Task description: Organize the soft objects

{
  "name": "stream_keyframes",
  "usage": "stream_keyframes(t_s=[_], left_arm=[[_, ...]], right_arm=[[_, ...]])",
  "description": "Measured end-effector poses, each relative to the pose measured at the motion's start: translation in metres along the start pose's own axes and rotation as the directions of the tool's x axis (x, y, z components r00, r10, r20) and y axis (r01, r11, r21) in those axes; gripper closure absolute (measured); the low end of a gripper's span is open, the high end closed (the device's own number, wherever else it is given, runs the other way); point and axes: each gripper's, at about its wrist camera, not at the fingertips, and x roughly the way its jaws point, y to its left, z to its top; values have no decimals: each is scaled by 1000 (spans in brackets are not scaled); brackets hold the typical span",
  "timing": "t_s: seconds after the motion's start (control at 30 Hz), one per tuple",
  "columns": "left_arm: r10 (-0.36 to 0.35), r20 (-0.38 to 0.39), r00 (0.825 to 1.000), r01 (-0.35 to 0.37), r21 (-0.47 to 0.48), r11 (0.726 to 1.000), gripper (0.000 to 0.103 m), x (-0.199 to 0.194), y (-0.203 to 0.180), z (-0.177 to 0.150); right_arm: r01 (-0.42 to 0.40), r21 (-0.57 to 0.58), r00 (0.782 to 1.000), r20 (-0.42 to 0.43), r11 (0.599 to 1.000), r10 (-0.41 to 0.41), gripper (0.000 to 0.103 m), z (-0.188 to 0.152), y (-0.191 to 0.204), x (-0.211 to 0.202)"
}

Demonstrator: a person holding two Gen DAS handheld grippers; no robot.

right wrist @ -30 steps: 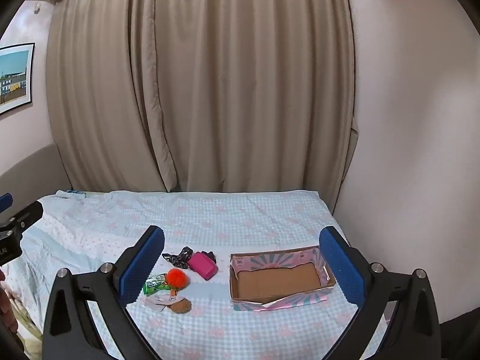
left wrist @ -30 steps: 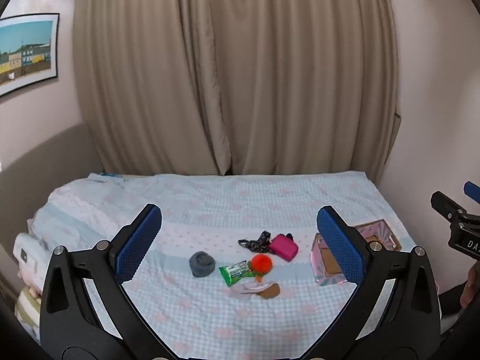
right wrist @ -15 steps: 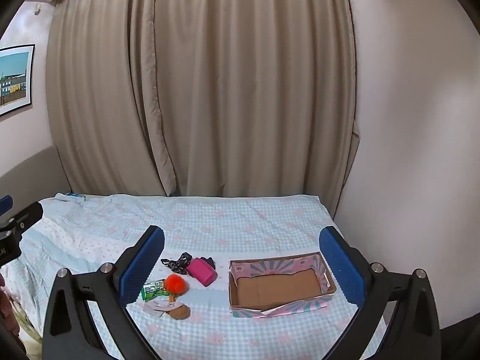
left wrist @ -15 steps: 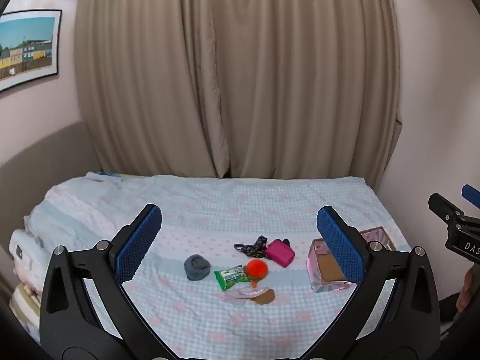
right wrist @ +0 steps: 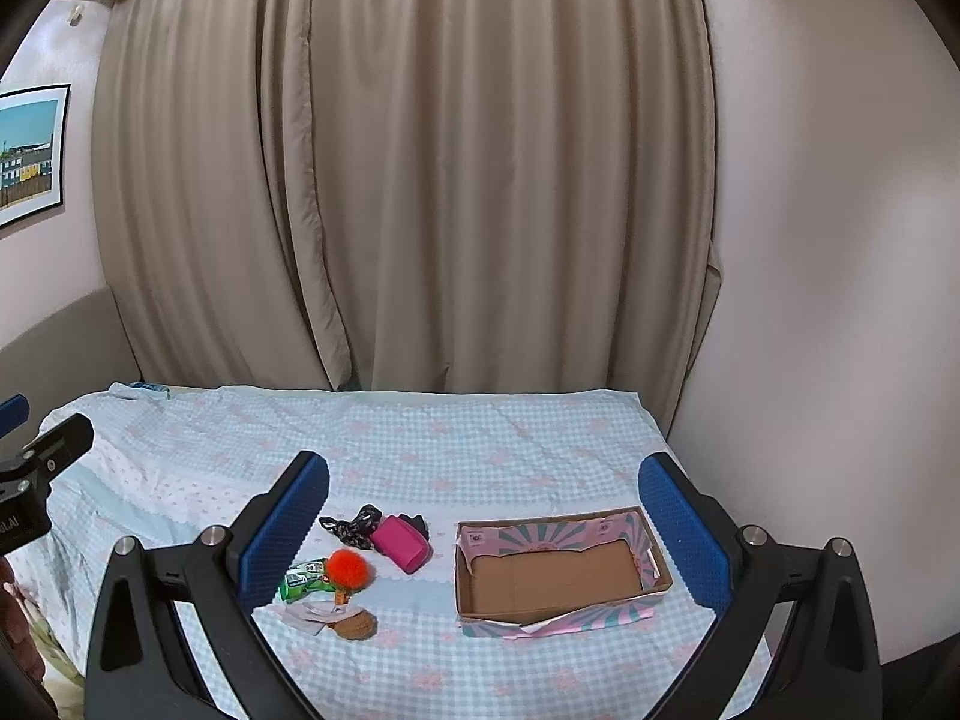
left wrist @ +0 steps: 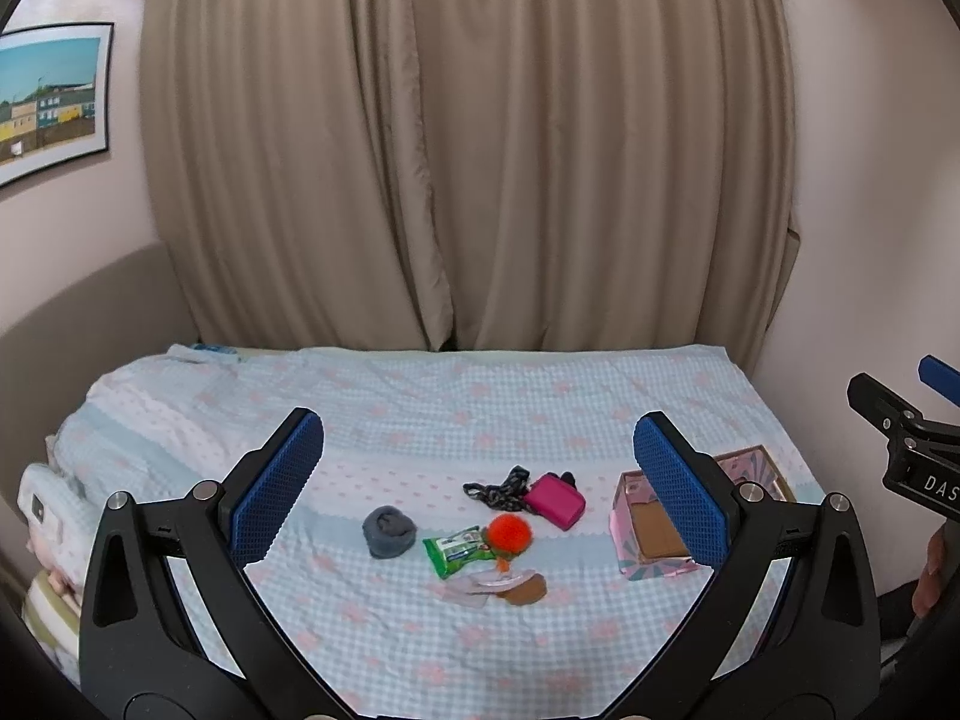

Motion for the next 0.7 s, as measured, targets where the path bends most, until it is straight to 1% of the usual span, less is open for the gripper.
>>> stream_keyframes(t_s=[0.7], left_arm=[[4, 6, 1000, -4, 2, 1000, 0, -3, -4, 5]], right_arm=[[8, 0, 1000, 25, 1000, -8, 0, -3, 3, -3]])
